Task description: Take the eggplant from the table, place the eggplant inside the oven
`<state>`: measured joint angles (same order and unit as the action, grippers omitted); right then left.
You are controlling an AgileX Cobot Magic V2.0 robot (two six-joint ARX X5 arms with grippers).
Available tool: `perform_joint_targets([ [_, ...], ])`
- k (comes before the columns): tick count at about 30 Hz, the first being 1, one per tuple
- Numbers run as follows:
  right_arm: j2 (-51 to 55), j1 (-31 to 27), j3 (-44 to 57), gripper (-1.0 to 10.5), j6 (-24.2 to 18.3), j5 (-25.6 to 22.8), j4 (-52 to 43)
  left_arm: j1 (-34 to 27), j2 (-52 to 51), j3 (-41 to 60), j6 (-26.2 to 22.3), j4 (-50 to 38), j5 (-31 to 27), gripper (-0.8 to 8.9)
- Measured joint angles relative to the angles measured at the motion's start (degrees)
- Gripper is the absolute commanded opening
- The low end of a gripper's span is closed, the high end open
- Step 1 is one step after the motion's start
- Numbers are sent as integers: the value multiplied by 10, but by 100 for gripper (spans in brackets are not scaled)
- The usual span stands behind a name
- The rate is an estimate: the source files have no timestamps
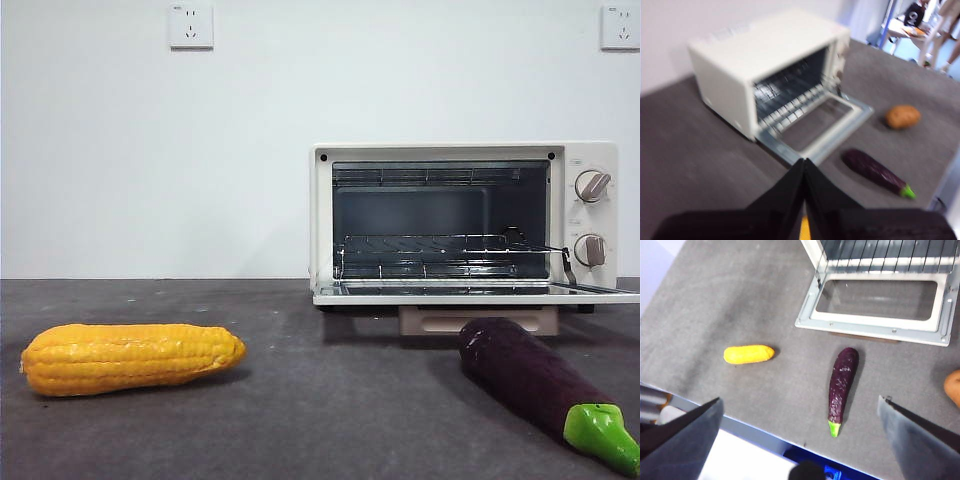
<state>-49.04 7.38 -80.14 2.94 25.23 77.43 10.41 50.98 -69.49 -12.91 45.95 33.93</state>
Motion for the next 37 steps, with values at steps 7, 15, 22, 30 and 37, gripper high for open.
perform_joint_targets([
  [7, -44, 37, 3, 563, 0, -20, 0, -3, -76, 160, 13, -52, 33, -6],
  [15, -66, 64, 115, 563, 11, -62, -16, -3, -94, 188, 17, -66, 67, -6],
  [22, -70, 124, 281, 562, 70, -64, -141, -3, -96, 188, 18, -68, 68, -6],
  [30, -113, 219, 396, 562, 157, -96, -275, -3, -96, 188, 21, -66, 80, -6],
  [37, -177, 283, 403, 562, 211, -144, -359, -3, -96, 188, 21, -66, 82, -6],
])
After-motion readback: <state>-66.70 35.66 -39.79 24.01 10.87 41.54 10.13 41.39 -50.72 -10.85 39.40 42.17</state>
